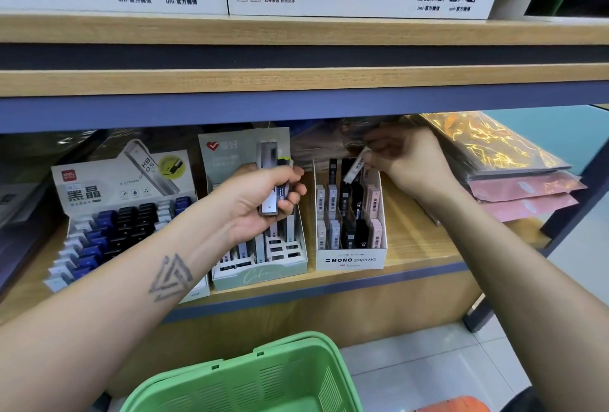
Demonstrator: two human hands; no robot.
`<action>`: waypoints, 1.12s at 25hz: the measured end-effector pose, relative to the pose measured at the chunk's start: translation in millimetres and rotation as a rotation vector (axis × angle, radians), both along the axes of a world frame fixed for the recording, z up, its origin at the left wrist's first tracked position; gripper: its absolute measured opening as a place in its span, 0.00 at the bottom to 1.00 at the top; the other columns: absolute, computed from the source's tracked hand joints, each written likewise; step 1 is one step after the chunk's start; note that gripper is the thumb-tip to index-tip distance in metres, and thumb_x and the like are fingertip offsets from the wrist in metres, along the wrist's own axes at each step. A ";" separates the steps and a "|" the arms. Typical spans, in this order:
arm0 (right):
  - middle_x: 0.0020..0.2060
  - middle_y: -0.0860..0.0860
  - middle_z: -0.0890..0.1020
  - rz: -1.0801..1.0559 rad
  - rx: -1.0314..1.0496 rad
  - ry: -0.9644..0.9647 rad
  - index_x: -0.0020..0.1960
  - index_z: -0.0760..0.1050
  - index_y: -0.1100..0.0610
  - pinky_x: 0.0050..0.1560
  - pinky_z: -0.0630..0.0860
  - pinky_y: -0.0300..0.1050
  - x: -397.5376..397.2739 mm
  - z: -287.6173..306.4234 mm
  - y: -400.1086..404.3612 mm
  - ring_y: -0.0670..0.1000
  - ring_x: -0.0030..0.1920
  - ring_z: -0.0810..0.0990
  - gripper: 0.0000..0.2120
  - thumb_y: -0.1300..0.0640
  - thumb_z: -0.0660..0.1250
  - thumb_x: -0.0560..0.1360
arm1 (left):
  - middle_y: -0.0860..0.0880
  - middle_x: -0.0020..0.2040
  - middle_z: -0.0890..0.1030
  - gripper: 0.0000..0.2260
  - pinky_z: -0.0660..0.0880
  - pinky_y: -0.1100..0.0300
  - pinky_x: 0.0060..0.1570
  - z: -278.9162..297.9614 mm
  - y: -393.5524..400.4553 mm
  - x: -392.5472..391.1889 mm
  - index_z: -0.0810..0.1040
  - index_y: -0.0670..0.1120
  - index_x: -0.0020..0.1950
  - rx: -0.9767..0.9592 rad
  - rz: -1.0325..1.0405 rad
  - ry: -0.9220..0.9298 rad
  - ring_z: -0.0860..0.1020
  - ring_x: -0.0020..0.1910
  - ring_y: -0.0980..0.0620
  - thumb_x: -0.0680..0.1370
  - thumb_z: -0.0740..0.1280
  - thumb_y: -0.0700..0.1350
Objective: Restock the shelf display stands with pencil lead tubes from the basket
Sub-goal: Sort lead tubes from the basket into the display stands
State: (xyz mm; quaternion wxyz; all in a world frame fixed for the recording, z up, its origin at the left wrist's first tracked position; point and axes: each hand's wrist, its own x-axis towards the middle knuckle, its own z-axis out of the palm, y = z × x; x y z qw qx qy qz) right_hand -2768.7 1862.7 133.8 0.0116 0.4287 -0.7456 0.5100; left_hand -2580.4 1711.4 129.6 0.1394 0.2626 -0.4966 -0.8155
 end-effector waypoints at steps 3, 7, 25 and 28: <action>0.47 0.50 0.86 -0.061 -0.017 0.087 0.54 0.84 0.57 0.55 0.80 0.43 -1.9 0.8 -13.5 0.46 0.49 0.84 0.09 0.62 0.75 0.74 | 0.44 0.34 0.78 0.05 0.67 0.69 0.20 1.2 -2.8 1.7 0.77 0.39 0.55 -0.011 0.013 0.002 0.73 0.26 0.55 0.80 0.65 0.35; 0.49 0.52 0.86 -0.104 -0.012 0.277 0.53 0.85 0.59 0.57 0.80 0.47 -1.5 -4.0 -35.1 0.50 0.50 0.84 0.07 0.64 0.73 0.75 | 0.43 0.35 0.78 0.07 0.68 0.68 0.20 3.4 -7.3 5.2 0.77 0.37 0.57 -0.025 0.031 0.028 0.73 0.26 0.55 0.80 0.65 0.34; 0.53 0.57 0.85 -0.239 0.380 0.399 0.62 0.81 0.58 0.50 0.79 0.46 12.4 -35.3 -96.6 0.57 0.53 0.83 0.15 0.68 0.66 0.78 | 0.45 0.34 0.78 0.02 0.67 0.68 0.20 0.0 -19.4 14.8 0.77 0.39 0.51 -0.063 -0.025 0.022 0.73 0.26 0.55 0.80 0.65 0.35; 0.55 0.57 0.84 -0.232 0.341 0.379 0.60 0.82 0.58 0.57 0.80 0.49 6.4 -30.4 -93.3 0.56 0.54 0.83 0.12 0.66 0.68 0.78 | 0.44 0.34 0.78 0.04 0.68 0.68 0.20 -1.0 -18.0 14.6 0.77 0.39 0.53 -0.065 -0.021 0.020 0.73 0.27 0.55 0.80 0.65 0.34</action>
